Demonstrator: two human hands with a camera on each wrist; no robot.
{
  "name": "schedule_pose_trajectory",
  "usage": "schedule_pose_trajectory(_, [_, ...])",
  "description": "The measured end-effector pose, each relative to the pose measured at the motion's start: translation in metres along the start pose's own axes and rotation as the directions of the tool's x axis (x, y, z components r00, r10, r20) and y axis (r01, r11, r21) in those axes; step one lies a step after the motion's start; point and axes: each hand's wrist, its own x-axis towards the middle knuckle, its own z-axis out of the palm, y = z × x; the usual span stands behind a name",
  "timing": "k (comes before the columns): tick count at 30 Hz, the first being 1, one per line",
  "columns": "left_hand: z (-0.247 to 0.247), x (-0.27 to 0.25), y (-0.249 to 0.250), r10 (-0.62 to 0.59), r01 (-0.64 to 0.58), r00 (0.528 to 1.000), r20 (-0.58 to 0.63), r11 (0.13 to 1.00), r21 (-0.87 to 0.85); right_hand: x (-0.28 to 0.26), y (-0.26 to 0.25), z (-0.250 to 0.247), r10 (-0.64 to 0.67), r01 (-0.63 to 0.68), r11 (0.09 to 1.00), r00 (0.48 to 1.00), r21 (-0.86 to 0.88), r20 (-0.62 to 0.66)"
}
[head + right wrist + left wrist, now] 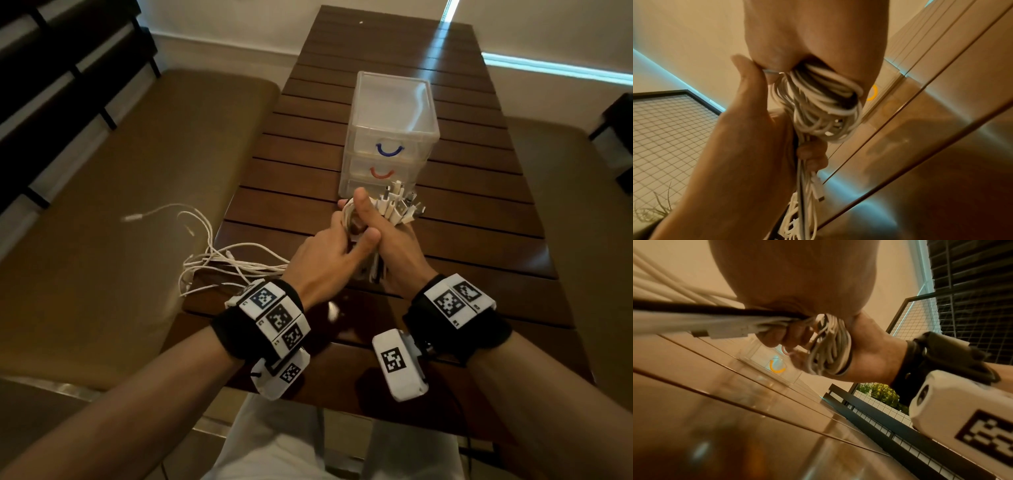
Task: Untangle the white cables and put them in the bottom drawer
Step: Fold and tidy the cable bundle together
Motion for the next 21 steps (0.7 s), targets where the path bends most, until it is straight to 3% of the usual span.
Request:
schedule_pose_trajectory(3, [-0.006,0.004,0.000,0.039,-0.041,0.994,0.107,0.999,0.013,-0.003,0.001,0.000,0.025,-0.025,1.000,0.997,0.004,0.076])
schedule_pose_trajectory(7, [-0.011,0.012,-0.006,0.084,-0.129,0.961,0.264,0.979,0.156,-0.006,-0.005,0.003,0.036,-0.020,0.990,0.993,-0.140,0.113])
schedule_pose_trajectory(11, [-0.005,0.010,-0.010,0.109,-0.179,0.954,0.278,0.955,0.238,-0.006,-0.010,0.006,0.003,0.019,0.974,0.995,-0.226,0.101])
schedule_pose_trajectory(16, [-0.007,0.009,-0.004,0.108,-0.175,0.958,0.267,0.955,0.239,-0.007,-0.009,0.007,-0.015,0.020,0.986,0.999,-0.166,0.034])
schedule_pose_trajectory(21, [-0.004,0.009,0.003,0.072,-0.205,0.945,0.320,0.891,0.404,-0.009,-0.002,0.011,-0.026,0.025,0.981,1.000,-0.193,-0.005])
